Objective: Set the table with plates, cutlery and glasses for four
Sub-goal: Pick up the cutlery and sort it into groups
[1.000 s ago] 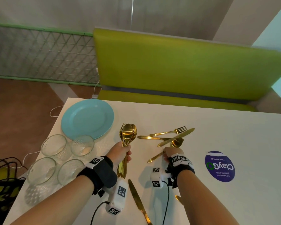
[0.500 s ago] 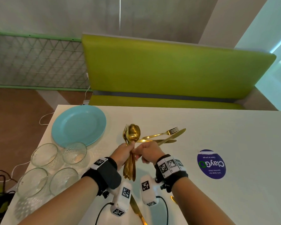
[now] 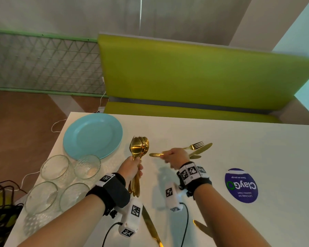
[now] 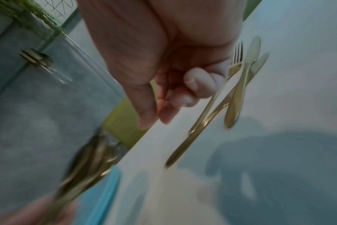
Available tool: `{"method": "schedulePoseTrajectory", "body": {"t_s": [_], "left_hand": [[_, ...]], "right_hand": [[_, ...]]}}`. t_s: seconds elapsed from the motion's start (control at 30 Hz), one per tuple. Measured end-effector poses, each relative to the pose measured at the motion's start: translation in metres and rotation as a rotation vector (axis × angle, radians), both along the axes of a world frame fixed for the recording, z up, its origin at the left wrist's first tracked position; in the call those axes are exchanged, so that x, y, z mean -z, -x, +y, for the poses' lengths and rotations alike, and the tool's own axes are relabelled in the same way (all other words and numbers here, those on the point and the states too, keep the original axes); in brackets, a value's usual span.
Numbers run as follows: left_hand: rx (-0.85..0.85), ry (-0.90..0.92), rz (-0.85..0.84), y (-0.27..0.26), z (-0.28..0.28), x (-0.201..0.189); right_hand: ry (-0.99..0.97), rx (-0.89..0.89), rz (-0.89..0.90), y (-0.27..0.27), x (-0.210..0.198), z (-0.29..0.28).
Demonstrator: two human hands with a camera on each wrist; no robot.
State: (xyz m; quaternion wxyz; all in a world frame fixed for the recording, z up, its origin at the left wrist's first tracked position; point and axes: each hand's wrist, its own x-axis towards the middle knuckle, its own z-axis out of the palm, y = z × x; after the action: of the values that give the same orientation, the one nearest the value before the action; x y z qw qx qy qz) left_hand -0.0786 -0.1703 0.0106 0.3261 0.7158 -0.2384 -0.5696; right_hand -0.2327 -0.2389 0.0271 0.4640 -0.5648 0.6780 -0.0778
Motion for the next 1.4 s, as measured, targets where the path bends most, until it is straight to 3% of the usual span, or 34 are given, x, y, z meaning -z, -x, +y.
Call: {"method": "schedulePoseTrajectory", "body": {"t_s": [0.1,0.27,0.47,0.73,0.87,0.97,1.03,1.17,1.4], "left_hand": [[-0.011,0.003,-0.029,-0.009,-0.004,0.001],[-0.060,0.020,-0.025,-0.019,-0.011,0.004],[-0.059,0.005,-0.016,-0.021,-0.013,0.005],[-0.062,0.011,0.064,-0.020,-0.017,0.003],[-0.052,0.010,0.054,-0.015,-0.018,-0.002],[-0.033,-0.007,0.050,-0.012,-0.018,-0.008],[-0.020,-0.019,0.051,-0.009,-0.018,-0.014],[-0.038,0.004,0.111,-0.001,-0.012,-0.026],[-0.041,0.069,0.185,0.016,0.011,-0.033]], "right_hand": [[-0.002,0.025,0.260,0.018,0.003,-0.024],[0.146,-0.443,0.734,0.030,0.006,-0.035],[0.208,-0.537,0.852,0.027,0.016,-0.049],[0.074,-0.410,0.707,0.026,0.016,-0.051],[0.023,-0.069,0.361,0.019,0.009,-0.060],[0.095,0.026,0.067,0.007,-0.008,-0.052],[0.128,-0.073,-0.064,0.000,-0.024,-0.031],[0.099,-0.246,-0.154,-0.013,-0.038,0.001],[0.133,-0.343,-0.055,-0.028,-0.029,0.032]]}}
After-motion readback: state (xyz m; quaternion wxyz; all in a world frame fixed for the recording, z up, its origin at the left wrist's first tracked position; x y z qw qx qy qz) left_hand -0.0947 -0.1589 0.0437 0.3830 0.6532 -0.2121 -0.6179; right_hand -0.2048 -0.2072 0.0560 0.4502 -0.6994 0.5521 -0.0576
